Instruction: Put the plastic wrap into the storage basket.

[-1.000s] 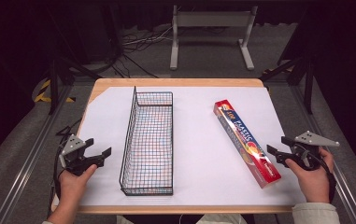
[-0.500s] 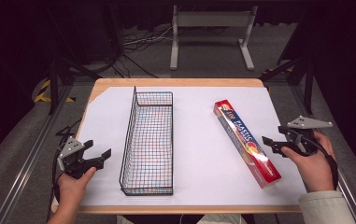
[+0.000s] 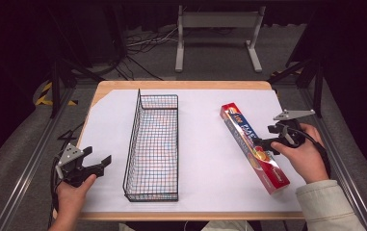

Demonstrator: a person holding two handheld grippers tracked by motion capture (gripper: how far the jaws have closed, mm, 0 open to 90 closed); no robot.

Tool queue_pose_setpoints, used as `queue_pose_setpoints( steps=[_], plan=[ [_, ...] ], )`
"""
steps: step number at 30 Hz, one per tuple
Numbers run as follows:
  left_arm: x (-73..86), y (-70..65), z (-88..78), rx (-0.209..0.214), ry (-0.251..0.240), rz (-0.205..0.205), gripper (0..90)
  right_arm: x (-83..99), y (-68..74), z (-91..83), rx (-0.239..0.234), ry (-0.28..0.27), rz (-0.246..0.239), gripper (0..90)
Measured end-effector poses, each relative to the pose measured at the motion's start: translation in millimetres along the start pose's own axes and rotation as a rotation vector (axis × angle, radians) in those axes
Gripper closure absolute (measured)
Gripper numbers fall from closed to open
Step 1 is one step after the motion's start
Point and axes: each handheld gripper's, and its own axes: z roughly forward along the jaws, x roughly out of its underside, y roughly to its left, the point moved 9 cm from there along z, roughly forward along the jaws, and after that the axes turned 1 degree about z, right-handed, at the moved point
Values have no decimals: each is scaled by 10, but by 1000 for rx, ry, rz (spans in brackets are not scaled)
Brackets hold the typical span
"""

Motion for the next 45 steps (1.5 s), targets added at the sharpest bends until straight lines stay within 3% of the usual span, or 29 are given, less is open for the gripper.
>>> queue_pose_setpoints(
  steps=[9, 12, 18, 21, 26, 37, 41, 45],
  plan=[
    [20, 7, -3, 2, 2, -4, 173, -95, 46, 192, -13, 53, 35, 178],
    [20, -2, 2, 2, 0, -4, 173, -96, 58, 257, -37, 62, 77, 172],
    [22, -14, 16, 6, 5, -3, 173, -35, -37, 409, 5, 124, 115, 169],
    [26, -14, 19, 6, 8, 1, 172, 19, -66, 489, 17, 157, 116, 164],
    [21, -15, 15, -15, 13, 41, 170, 74, -74, 584, 19, 180, 127, 154],
    [40, -2, 28, 1, 15, 6, 167, 219, -119, 801, 82, 271, 124, 138],
    [48, -9, 23, -13, 16, 33, 167, 252, -114, 852, 121, 304, 100, 144],
    [67, -10, 13, -19, 20, 42, 165, 283, -101, 925, 121, 339, 104, 157]
  ],
)
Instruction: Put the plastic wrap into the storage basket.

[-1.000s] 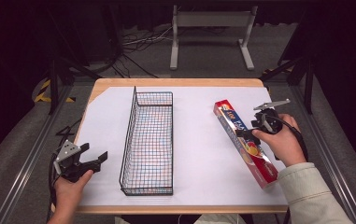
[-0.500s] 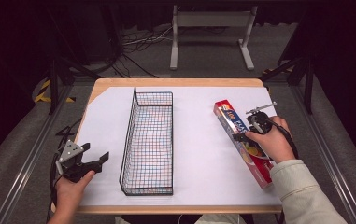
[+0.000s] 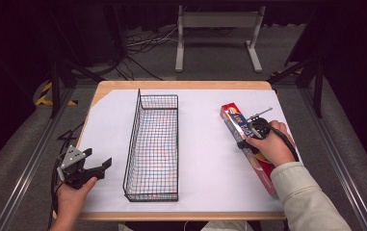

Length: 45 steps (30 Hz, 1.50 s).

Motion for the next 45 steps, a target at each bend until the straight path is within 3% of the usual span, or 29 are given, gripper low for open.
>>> queue_pose_setpoints(
  steps=[4, 7, 9, 12, 18, 24, 28, 31, 36, 45],
  plan=[
    [-3, -1, -3, 3, 0, -3, 165, 1, 3, 42, 9, 27, 7, 173],
    [2, -3, 4, 4, 2, -2, 165, 0, 34, 59, 14, 48, 48, 218],
    [10, 2, 12, 8, 3, -8, 166, 3, 38, 76, 24, 63, 42, 220],
    [11, 8, 10, 7, 4, -9, 166, 8, 37, 85, 31, 81, 34, 276],
    [14, 1, 12, 9, 4, -13, 166, 22, 29, 71, 49, 115, 61, 389],
    [17, 9, 11, 10, 5, -16, 166, 16, 32, 63, 58, 137, 71, 395],
    [22, 8, 18, 12, 7, -23, 166, 8, 33, 62, 67, 135, 76, 396],
    [22, -25, 35, 34, 9, -52, 169, -2, 3, 47, 90, 132, 115, 397],
    [5, -56, 35, 30, 8, -36, 170, -43, -8, -41, 77, 120, 196, 398],
    [-11, -147, 28, 35, 12, -39, 170, -165, 92, -269, 64, 86, 195, 398]
  ],
)
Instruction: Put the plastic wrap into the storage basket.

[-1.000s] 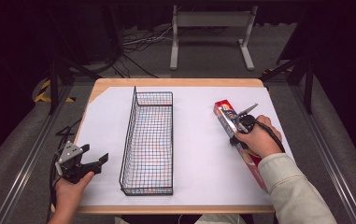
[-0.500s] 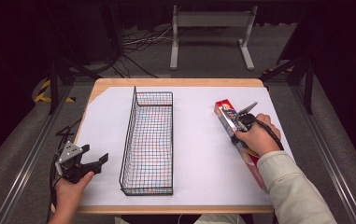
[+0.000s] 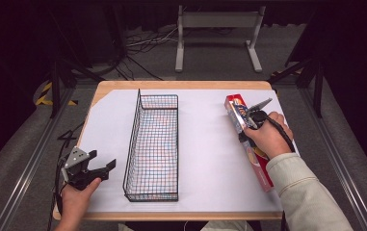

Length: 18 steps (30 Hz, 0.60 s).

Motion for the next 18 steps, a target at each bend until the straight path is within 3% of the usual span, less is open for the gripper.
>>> queue_pose_setpoints(
  steps=[4, 6, 11, 18],
  plan=[
    [-7, -8, -18, 7, -13, -11, 169, -8, 37, -40, -11, 0, 15, 398],
    [-12, -5, -42, 17, -28, -14, 166, -13, 112, -121, -41, -1, 67, 398],
    [-27, 9, -83, 16, -44, -19, 166, -38, 156, -221, -27, -13, 63, 398],
    [-41, 6, -95, 9, -55, -21, 164, -68, 223, -360, -46, -16, 120, 398]
  ],
)
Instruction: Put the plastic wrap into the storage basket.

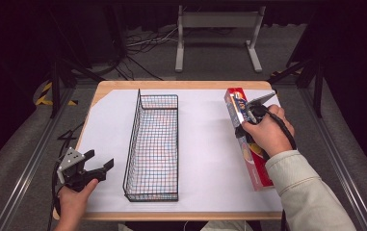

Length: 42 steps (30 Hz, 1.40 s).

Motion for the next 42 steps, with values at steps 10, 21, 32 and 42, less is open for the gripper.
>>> queue_pose_setpoints(
  steps=[10, 21, 32, 42],
  plan=[
    [12, 3, 39, -18, 8, 13, 160, -54, 147, -100, -16, -39, 70, 399],
    [46, 34, 51, 1, -2, 1, 160, -165, 544, -240, -32, -75, 139, 399],
    [14, 71, 83, 16, -26, -23, 160, -279, 1008, -266, -85, -105, 185, 399],
    [54, 118, 136, -28, -10, 3, 160, -322, 1294, -265, -121, -100, 201, 399]
  ],
)
